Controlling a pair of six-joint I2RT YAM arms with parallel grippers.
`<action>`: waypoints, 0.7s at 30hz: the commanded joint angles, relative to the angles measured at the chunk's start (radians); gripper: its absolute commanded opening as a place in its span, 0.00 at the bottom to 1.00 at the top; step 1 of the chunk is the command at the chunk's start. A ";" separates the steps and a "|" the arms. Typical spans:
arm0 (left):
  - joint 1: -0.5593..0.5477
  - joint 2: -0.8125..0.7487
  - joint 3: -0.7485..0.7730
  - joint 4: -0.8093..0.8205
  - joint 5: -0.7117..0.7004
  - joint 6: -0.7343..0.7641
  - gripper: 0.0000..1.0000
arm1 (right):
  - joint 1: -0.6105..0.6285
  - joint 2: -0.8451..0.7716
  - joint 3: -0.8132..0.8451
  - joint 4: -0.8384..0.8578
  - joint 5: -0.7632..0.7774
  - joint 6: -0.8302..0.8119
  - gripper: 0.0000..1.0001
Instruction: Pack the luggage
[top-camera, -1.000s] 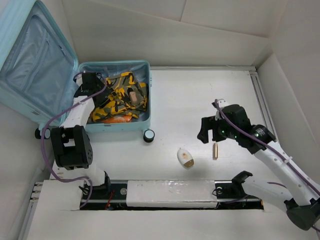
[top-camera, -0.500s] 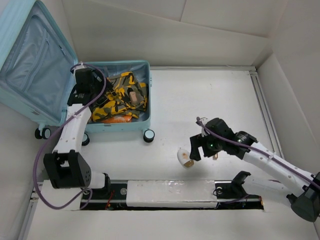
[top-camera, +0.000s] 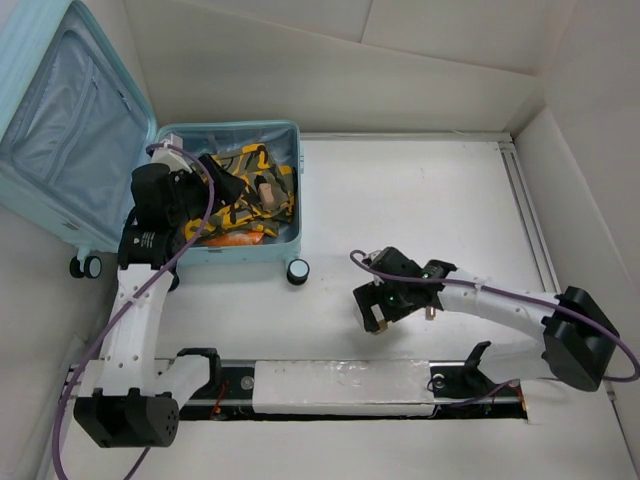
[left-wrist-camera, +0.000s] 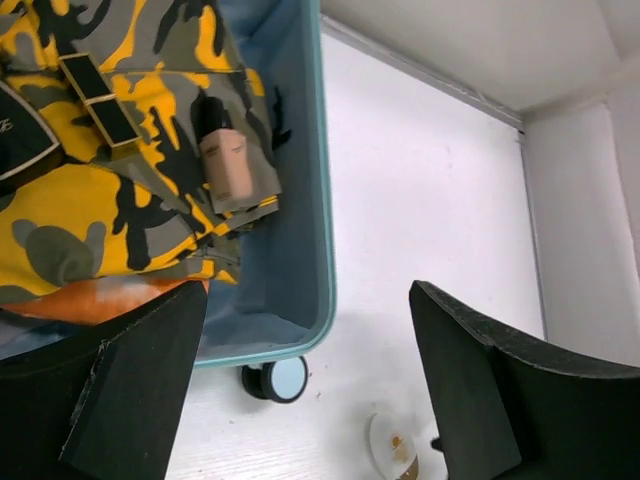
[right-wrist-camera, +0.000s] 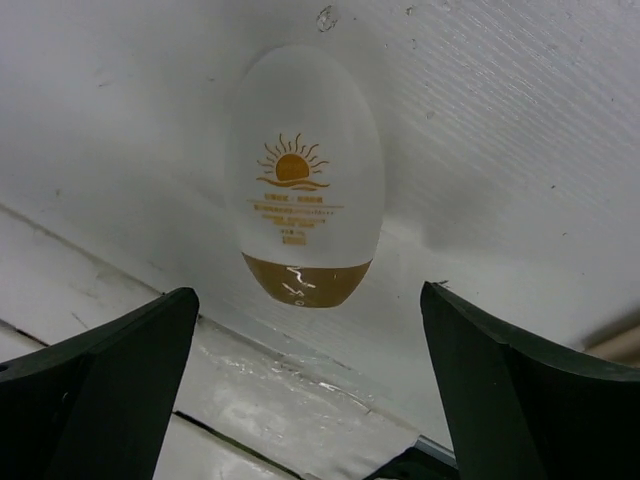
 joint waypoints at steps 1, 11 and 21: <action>0.004 -0.009 0.067 0.016 0.076 0.026 0.79 | 0.027 0.031 0.037 0.079 0.074 -0.005 0.99; -0.057 0.181 0.179 0.014 -0.173 0.026 0.82 | 0.111 0.200 0.072 0.151 0.187 0.047 0.99; -0.268 0.293 0.485 -0.019 -0.375 -0.005 0.84 | 0.180 0.260 0.041 0.205 0.317 0.148 0.82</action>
